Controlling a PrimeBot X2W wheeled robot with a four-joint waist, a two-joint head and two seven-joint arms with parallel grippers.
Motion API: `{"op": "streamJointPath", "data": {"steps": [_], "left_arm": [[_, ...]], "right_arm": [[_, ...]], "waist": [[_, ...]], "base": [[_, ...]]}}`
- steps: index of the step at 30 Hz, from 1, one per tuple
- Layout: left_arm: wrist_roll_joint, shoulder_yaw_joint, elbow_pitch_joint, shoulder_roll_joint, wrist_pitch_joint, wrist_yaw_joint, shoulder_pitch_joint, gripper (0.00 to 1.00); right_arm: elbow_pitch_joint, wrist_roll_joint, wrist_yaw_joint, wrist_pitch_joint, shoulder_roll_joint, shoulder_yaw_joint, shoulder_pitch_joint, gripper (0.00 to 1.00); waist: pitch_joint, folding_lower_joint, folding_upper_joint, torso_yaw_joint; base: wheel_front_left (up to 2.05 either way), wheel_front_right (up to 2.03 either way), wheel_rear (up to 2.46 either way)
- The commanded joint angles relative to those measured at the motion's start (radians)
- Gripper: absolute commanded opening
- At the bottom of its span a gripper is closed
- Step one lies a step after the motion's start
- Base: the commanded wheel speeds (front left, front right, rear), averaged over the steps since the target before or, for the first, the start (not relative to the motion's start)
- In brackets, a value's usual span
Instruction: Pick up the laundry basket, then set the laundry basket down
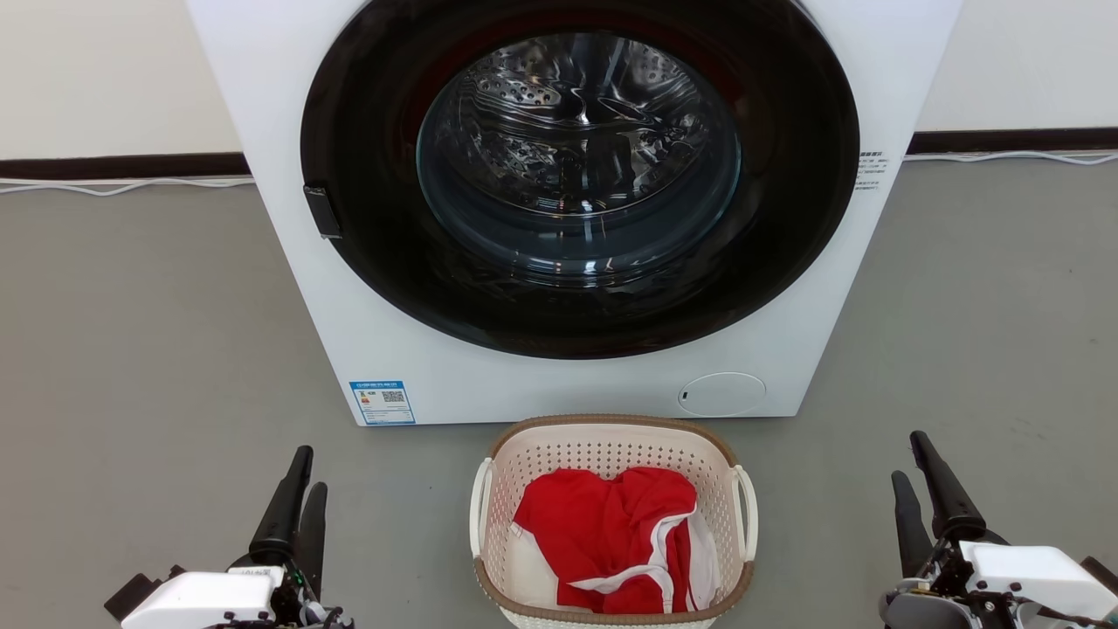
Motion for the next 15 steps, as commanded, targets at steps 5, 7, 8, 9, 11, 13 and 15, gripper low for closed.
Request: {"op": "streamJointPath", "data": {"steps": [5,7,8,9,11,13,15], "left_arm": [[0.007,-0.010,-0.036,0.007,-0.016,0.000,-0.028,1.00],[0.009,-0.014,-0.040,0.007,-0.022,0.000,-0.028,1.00],[0.009,-0.015,-0.041,0.007,-0.025,0.000,-0.027,1.00],[0.011,-0.017,-0.042,0.007,-0.028,0.000,-0.027,1.00],[0.019,-0.019,-0.045,0.008,-0.034,0.001,-0.027,1.00],[0.030,-0.022,-0.047,0.008,-0.040,0.002,-0.027,1.00],[0.047,-0.026,-0.048,0.008,-0.046,0.004,-0.027,1.00]], "right_arm": [[-0.048,-0.005,0.001,-0.022,-0.009,0.001,-0.017,1.00],[-0.054,-0.007,0.001,-0.027,-0.010,0.001,-0.014,1.00],[-0.057,-0.008,0.001,-0.030,-0.010,0.002,-0.012,1.00],[-0.059,-0.010,0.001,-0.033,-0.011,0.002,-0.011,1.00],[-0.065,-0.014,0.001,-0.038,-0.013,0.004,-0.008,1.00],[-0.071,-0.022,0.002,-0.045,-0.017,0.006,-0.005,1.00],[-0.074,-0.033,0.002,-0.052,-0.021,0.009,-0.003,1.00]], "waist": [[0.002,-0.0004,-0.0001,0.000],[0.002,-0.0005,-0.0001,-0.001],[0.001,-0.0005,-0.0001,-0.001],[0.001,-0.0005,-0.0001,-0.001],[0.001,-0.0005,-0.0001,-0.001],[0.001,-0.0005,-0.0001,-0.001],[0.001,-0.0005,-0.0001,-0.001]], "base": [[0.00,0.00,0.00],[0.00,0.00,0.00],[0.00,0.00,0.00],[0.00,0.00,0.00],[0.00,0.00,0.00],[0.00,0.00,0.00],[0.00,0.00,0.00]]}}
